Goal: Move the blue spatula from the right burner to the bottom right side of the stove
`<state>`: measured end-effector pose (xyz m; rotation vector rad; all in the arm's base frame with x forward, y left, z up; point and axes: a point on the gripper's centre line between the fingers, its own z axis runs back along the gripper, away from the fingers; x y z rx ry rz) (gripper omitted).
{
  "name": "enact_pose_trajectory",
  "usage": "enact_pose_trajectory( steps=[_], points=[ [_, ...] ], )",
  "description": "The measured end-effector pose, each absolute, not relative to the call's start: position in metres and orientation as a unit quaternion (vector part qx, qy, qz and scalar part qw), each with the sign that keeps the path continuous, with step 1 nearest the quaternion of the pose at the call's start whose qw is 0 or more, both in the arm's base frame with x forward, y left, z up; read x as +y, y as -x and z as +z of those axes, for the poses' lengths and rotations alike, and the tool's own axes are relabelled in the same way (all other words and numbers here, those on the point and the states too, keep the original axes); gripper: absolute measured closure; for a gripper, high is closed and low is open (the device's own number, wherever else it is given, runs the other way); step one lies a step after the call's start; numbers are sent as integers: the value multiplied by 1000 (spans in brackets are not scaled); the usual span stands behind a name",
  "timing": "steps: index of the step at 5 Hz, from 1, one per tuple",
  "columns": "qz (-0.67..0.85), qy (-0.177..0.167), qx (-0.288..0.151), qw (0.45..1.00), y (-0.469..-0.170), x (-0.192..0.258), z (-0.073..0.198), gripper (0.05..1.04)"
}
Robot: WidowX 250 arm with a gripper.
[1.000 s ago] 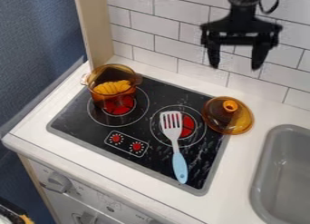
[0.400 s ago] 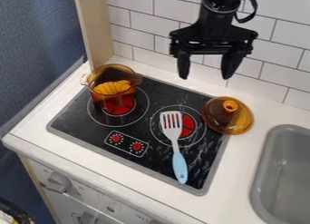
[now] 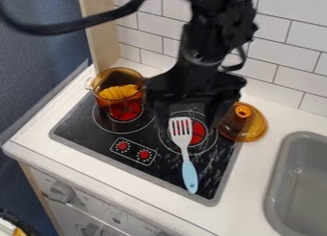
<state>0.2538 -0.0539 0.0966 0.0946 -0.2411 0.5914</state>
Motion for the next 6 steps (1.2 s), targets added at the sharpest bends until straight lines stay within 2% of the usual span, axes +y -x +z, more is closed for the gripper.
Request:
enact_pose_trajectory(
  steps=[1, 2, 3, 4, 5, 6],
  points=[
    [286, -52, -93, 952, -232, -53, 75, 83],
    [269, -47, -80, 959, -234, -57, 59, 83],
    [275, -21, -70, 959, -239, -54, 47, 83],
    [264, -8, -71, 962, -243, -59, 25, 83],
    [270, 23, -68, 960, -249, -59, 12, 83],
    [259, 16, -65, 964, -256, -67, -2, 83]
  ],
)
